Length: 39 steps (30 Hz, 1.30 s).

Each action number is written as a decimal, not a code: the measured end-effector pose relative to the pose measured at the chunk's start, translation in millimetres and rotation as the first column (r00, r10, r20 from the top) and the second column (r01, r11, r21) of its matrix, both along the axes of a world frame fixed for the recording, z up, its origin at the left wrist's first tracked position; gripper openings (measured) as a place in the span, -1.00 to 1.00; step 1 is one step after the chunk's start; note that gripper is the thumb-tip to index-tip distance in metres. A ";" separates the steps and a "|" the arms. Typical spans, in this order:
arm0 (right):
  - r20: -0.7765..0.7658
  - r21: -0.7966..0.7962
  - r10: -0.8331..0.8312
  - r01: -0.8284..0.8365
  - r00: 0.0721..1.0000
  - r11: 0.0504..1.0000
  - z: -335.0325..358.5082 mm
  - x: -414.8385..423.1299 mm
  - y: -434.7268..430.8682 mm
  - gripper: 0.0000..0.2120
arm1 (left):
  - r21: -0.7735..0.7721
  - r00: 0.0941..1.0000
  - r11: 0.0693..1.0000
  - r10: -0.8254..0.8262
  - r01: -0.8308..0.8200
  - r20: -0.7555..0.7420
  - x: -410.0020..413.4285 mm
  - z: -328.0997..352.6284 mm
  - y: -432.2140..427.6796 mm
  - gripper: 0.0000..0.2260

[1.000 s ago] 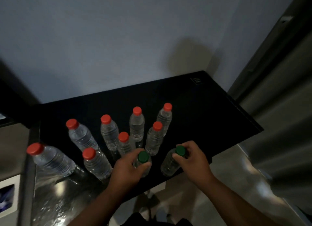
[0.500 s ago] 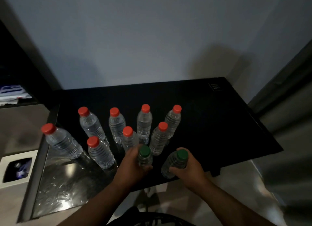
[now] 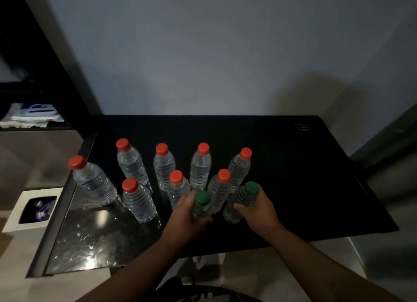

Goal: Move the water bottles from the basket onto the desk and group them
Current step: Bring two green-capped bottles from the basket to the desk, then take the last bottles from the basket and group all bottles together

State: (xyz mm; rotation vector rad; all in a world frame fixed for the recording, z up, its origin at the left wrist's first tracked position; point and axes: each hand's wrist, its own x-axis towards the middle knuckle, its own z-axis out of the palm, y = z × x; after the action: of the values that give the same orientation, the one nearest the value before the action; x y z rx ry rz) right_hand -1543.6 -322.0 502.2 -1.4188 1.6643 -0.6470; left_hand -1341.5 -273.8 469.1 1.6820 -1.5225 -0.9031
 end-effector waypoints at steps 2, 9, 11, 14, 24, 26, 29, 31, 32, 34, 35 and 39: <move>-0.002 0.015 0.048 -0.048 0.999 0.999 1.3 -3.6 -4.9 -0.45 | 0.016 1.000 1.000 0.008 -0.008 0.010 -0.1 -1.5 1.5 -0.33; 0.000 0.159 0.182 -0.180 0.983 0.971 -2.4 -41.6 -1.9 -0.25 | 0.023 0.987 0.990 0.135 -0.138 0.092 -14.6 19.4 18.1 -0.27; -0.058 0.225 0.218 -0.200 0.974 0.954 -10.6 -58.8 5.2 -0.27 | -0.005 0.957 0.962 0.272 -0.273 0.102 -23.1 26.4 30.5 -0.31; -0.103 0.349 0.381 -0.325 0.919 0.879 -19.9 -86.6 21.7 -0.46 | 0.013 0.895 0.896 0.443 -0.445 0.050 -35.2 34.2 65.1 -0.56; -0.001 0.306 0.744 -0.708 0.668 0.636 -35.1 -65.8 77.0 -0.72 | 0.369 0.745 0.698 0.667 -0.613 -0.026 -57.1 21.9 259.5 -0.87; 0.013 0.318 0.822 -0.781 0.570 0.537 -37.0 -46.2 93.3 -0.75 | 0.394 0.670 0.624 0.742 -0.675 -0.027 -64.0 25.2 306.0 -0.83; 0.009 0.331 0.908 -0.858 0.418 0.392 -37.6 -7.3 124.8 -0.81 | 0.403 0.516 0.478 0.856 -0.780 -0.017 -70.6 28.4 371.7 -0.81; 0.002 0.322 0.946 -0.896 0.323 0.305 -34.7 23.1 151.5 -0.81 | 0.418 0.383 0.366 0.923 -0.831 -0.047 -73.1 27.2 415.4 -0.84; 0.006 0.309 0.961 -0.915 0.275 0.260 -33.1 40.5 166.6 -0.81 | 0.425 0.301 0.300 0.951 -0.854 -0.069 -73.8 26.2 435.7 -0.88; 0.008 0.296 0.985 -0.941 0.174 0.164 -27.7 76.5 195.5 -0.81 | 0.445 0.147 0.170 0.985 -0.879 -0.086 -73.8 20.0 470.9 -0.92; 0.003 0.292 0.991 -0.948 0.131 0.125 -26.7 95.0 208.9 -0.81 | 0.457 0.090 0.120 0.992 -0.882 -0.086 -73.3 17.4 485.6 -0.92; -0.014 0.281 1.000 -0.959 0.028 0.031 -33.4 169.4 259.3 -0.77 | 0.471 -0.007 0.034 0.996 -0.882 -0.086 -58.3 1.7 537.2 -0.80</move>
State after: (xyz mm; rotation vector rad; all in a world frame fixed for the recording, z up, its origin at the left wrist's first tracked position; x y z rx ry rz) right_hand -1374.2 -62.8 468.8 -2.0806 0.3685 0.5604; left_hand -1399.8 263.4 470.7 1.9922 0.3739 -0.5329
